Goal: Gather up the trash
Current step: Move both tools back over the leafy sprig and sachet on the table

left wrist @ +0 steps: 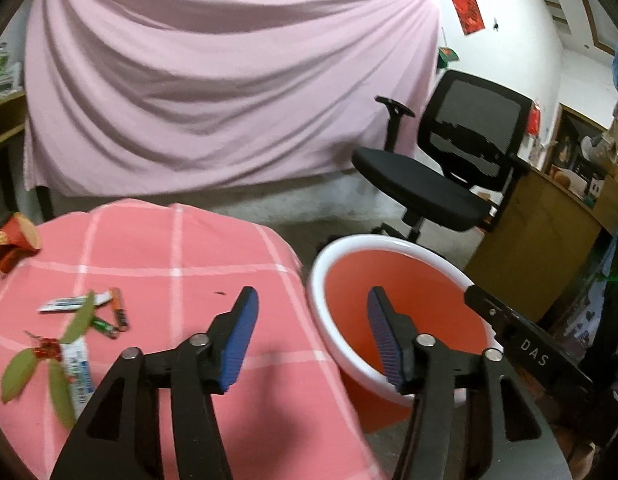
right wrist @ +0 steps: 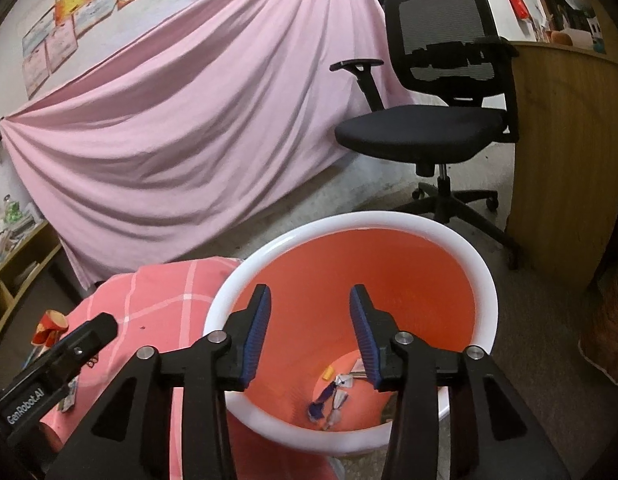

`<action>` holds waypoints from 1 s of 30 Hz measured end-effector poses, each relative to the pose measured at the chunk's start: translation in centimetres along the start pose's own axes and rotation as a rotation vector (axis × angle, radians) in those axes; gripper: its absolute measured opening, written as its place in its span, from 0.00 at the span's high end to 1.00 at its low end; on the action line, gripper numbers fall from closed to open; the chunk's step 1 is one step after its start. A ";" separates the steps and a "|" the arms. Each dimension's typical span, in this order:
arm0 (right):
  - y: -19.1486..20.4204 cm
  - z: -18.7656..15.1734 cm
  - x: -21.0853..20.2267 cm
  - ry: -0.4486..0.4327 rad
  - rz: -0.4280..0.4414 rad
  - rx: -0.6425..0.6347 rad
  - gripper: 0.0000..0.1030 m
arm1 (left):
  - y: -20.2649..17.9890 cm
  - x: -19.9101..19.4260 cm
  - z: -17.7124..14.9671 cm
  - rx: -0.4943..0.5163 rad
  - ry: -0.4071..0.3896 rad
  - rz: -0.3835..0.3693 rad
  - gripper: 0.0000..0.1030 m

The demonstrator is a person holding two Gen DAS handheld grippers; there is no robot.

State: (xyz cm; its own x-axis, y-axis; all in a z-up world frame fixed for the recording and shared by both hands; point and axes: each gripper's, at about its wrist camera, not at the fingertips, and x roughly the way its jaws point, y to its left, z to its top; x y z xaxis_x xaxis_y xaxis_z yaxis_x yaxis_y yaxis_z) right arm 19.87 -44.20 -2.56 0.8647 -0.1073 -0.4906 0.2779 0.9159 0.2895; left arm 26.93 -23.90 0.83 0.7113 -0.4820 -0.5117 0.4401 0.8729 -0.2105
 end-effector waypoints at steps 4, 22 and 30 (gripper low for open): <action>0.5 -0.1 0.1 -0.003 0.004 -0.020 0.55 | 0.9 -1.0 -0.6 -0.011 -0.010 0.033 0.46; 3.9 -0.6 -0.2 -0.058 0.084 -0.114 0.04 | 4.8 -6.0 -2.0 -0.047 -0.139 0.218 0.07; 7.9 -1.6 -2.6 -0.172 0.213 -0.212 0.00 | 8.4 -10.3 -3.5 -0.099 -0.238 0.316 0.05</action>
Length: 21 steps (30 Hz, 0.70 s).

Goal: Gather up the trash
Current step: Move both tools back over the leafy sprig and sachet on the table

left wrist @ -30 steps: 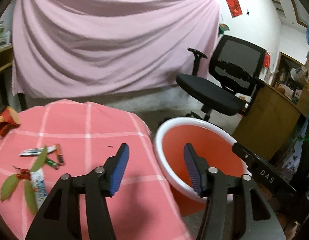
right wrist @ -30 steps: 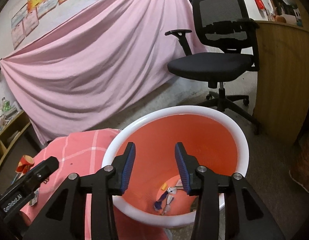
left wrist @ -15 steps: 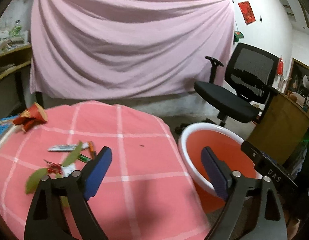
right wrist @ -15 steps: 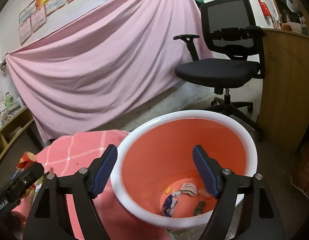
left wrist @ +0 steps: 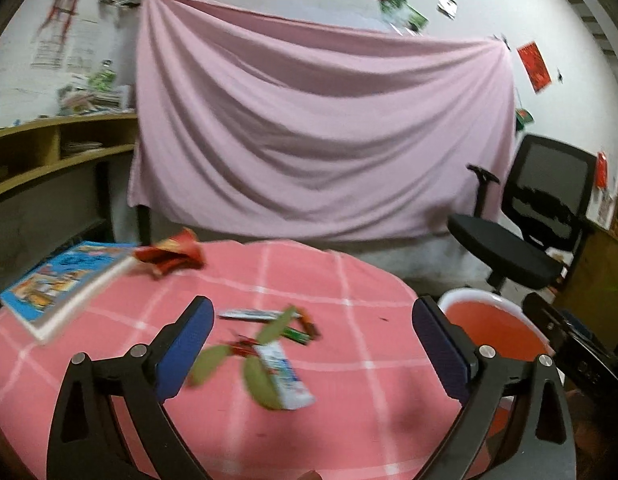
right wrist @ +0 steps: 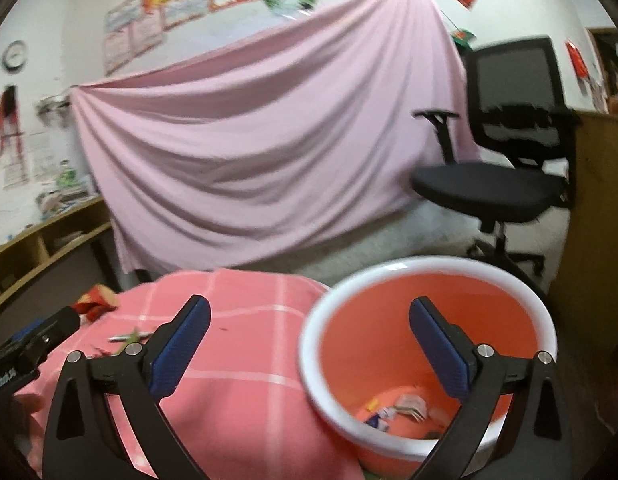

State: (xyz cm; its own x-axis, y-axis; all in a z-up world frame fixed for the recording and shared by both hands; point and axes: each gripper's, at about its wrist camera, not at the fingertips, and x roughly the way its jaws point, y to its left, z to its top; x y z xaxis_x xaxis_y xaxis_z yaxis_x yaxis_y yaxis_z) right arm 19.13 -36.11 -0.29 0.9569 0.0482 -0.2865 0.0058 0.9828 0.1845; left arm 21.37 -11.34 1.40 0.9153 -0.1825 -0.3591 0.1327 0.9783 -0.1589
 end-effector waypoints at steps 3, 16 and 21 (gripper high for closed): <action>1.9 0.2 -0.7 -0.059 0.057 -0.043 0.00 | 1.4 -1.4 -0.1 0.009 -0.045 0.034 0.05; 8.9 -1.0 -2.2 -0.145 0.195 -0.237 0.00 | 6.8 -6.4 -1.5 0.002 -0.144 0.143 0.05; 9.8 -1.3 -2.5 -0.158 0.202 -0.277 0.00 | 8.1 -7.5 -2.0 0.026 -0.153 0.176 0.05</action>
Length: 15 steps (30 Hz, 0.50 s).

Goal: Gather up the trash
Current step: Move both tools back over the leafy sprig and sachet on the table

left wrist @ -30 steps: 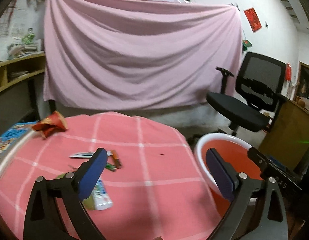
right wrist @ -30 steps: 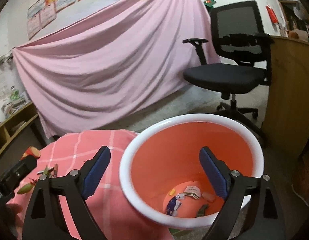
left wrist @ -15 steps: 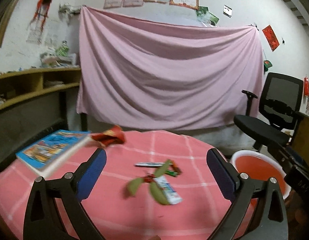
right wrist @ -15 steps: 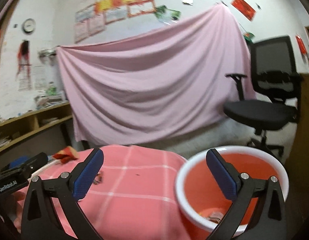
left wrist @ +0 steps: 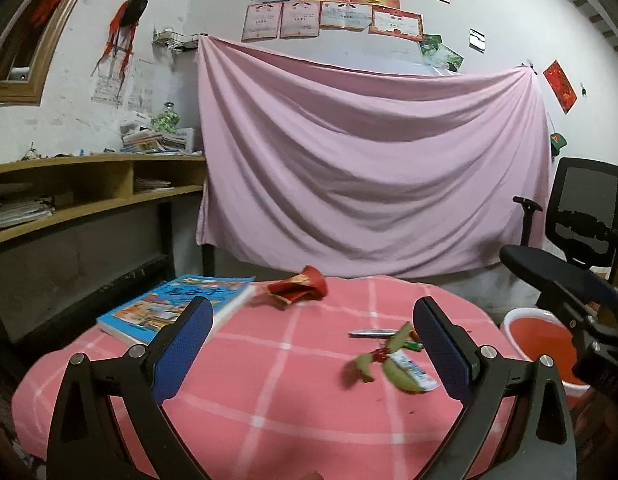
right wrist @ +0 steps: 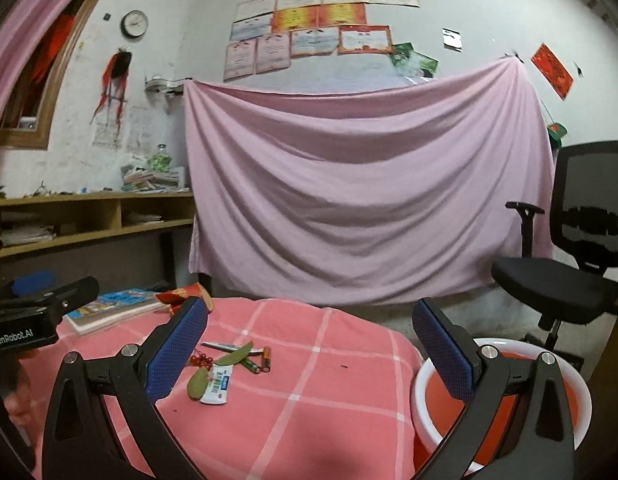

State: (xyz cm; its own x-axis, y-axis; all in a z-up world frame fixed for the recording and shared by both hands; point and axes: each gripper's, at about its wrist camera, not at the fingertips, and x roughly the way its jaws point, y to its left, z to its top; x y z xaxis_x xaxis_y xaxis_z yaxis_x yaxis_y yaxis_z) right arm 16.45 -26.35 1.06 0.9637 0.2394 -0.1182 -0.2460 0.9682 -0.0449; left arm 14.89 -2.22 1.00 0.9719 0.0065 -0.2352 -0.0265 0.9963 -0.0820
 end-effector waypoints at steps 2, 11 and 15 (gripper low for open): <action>0.5 0.0 0.0 -0.002 0.005 -0.008 0.00 | 0.5 0.0 -0.3 -0.008 0.000 0.006 0.05; 2.4 0.3 1.3 0.023 0.044 -0.007 0.00 | 1.6 0.2 -0.4 -0.021 0.006 0.012 0.05; 2.9 0.2 1.9 0.031 0.062 -0.011 0.00 | 1.7 0.3 -0.2 -0.012 -0.012 0.014 0.05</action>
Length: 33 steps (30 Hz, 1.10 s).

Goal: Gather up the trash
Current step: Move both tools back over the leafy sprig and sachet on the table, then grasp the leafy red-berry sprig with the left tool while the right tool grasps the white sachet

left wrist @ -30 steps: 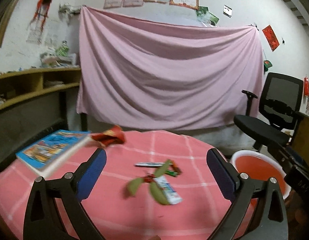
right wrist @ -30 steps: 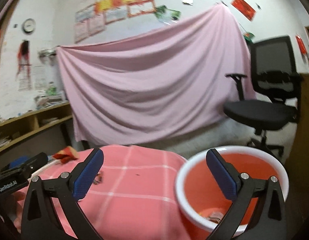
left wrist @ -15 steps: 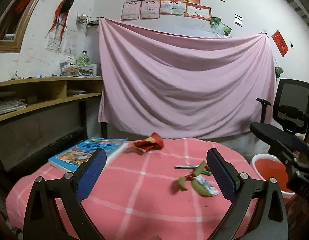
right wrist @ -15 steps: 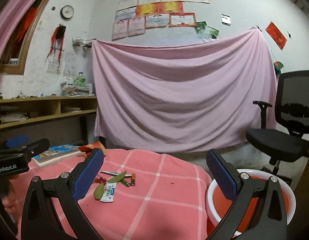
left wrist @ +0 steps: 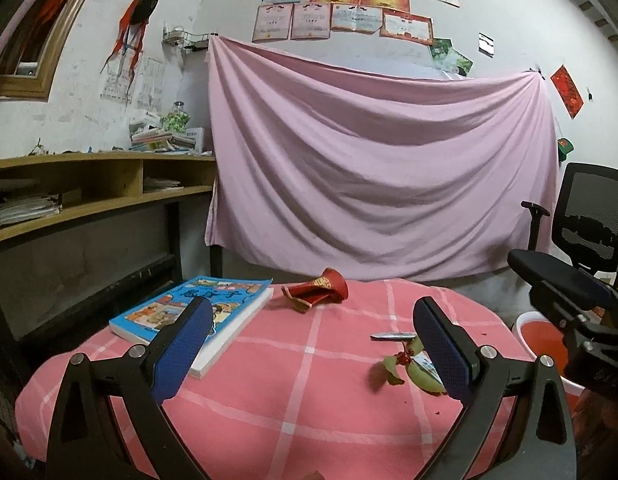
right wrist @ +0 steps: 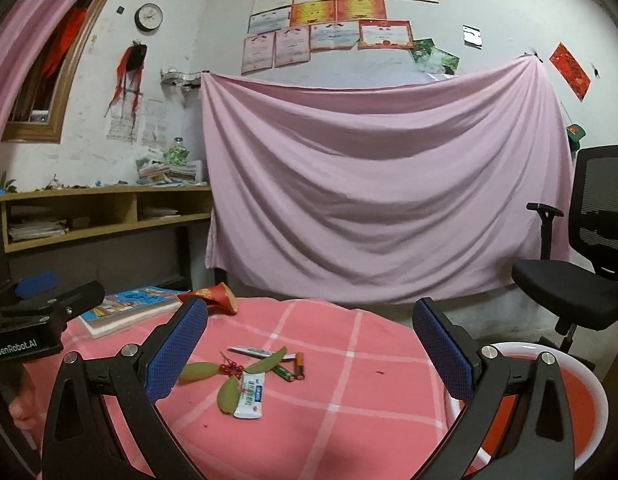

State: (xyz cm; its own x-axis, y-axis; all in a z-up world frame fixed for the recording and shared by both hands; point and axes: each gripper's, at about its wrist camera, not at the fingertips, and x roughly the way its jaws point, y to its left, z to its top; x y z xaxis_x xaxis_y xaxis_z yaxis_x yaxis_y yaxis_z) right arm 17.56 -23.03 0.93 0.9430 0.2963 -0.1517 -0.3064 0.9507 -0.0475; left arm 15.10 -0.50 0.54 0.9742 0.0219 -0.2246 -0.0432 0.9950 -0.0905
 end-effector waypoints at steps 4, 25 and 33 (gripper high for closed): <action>0.1 -0.2 1.2 0.060 0.006 -0.001 0.00 | 0.4 0.8 0.0 -0.005 0.025 -0.008 0.05; 0.0 -2.5 7.8 0.443 0.138 0.018 0.52 | -0.7 7.2 -0.8 -0.058 0.402 -0.262 0.46; 0.1 -3.5 9.3 0.553 0.161 0.015 0.60 | -1.1 9.6 -1.6 -0.144 0.539 -0.382 0.61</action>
State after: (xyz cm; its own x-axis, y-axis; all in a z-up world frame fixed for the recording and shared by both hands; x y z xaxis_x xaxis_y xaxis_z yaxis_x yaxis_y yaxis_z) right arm 25.82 -20.47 -3.96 0.6748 0.3496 -0.6499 -0.4348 0.8999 0.0325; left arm 24.12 -1.52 -3.07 0.6820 -0.4181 -0.6000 0.2171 0.8992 -0.3799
